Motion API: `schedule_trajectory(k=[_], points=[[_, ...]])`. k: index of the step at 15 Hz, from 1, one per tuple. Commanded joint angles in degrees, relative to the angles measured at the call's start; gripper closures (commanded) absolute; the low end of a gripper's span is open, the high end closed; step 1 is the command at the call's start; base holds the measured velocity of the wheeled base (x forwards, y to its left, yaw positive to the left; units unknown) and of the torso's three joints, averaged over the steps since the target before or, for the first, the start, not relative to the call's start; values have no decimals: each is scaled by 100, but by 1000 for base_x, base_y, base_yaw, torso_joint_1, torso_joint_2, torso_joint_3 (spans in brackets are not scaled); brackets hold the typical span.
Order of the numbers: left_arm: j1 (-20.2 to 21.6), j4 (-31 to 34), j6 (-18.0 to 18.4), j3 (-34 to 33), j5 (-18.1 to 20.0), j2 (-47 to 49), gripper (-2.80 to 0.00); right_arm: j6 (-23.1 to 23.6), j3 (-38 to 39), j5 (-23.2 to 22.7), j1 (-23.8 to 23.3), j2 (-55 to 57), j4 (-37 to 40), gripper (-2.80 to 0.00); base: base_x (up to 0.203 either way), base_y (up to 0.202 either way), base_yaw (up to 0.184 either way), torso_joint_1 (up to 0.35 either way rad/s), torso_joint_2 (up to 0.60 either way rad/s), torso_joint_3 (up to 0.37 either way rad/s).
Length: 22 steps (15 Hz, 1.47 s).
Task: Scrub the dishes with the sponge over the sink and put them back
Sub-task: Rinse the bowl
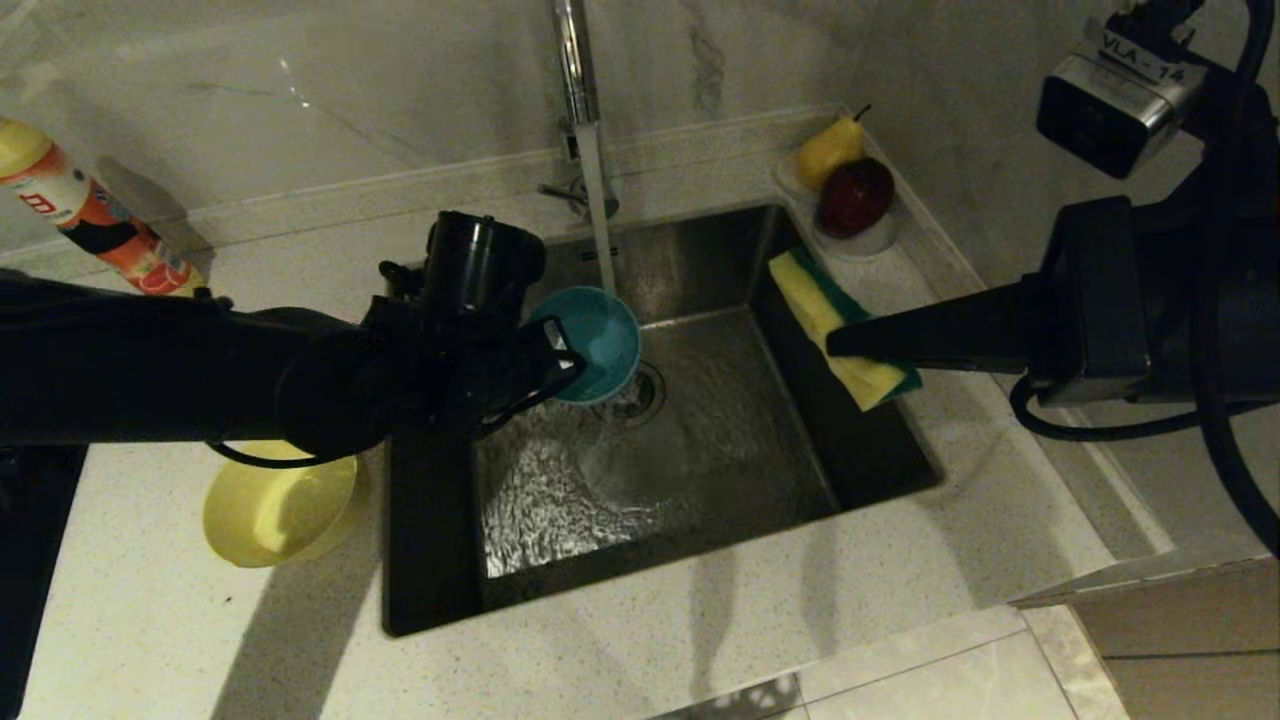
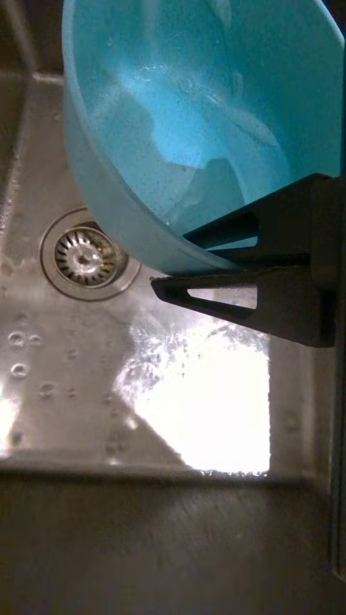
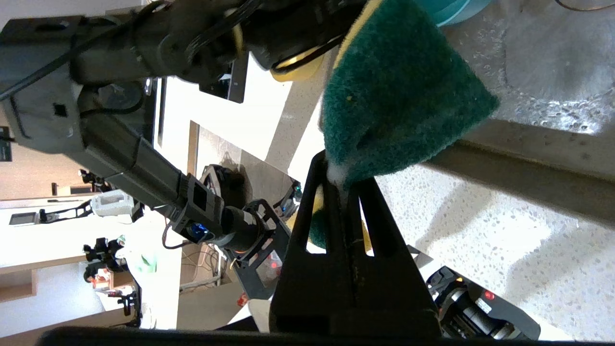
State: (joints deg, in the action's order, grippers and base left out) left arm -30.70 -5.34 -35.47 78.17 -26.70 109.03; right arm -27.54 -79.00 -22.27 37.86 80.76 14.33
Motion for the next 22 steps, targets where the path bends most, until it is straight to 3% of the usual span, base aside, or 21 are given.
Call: schedule_trajectory(k=[1, 6, 13, 17, 22], points=[[2, -3, -30, 297, -19, 359, 0, -16, 34, -14, -4, 10, 8, 0, 0, 0, 0, 0, 0, 0], [2, 56, -52, 442, -19, 440, 0, -15, 34, -14, 2, 10, 17, 0, 0, 0, 0, 0, 0, 0], [109, 590, -389, 366, -11, 285, 0, -15, 113, -14, 2, 1, -1, 0, 0, 0, 0, 0, 0, 0], [169, 1007, -592, 357, 358, 163, 0, -15, 113, -14, 10, 18, -9, 0, 0, 0, 0, 0, 0, 0], [248, 1035, -601, 401, 358, 207, 0, -15, 104, -5, 8, 18, -9, 0, 0, 0, 0, 0, 0, 0]])
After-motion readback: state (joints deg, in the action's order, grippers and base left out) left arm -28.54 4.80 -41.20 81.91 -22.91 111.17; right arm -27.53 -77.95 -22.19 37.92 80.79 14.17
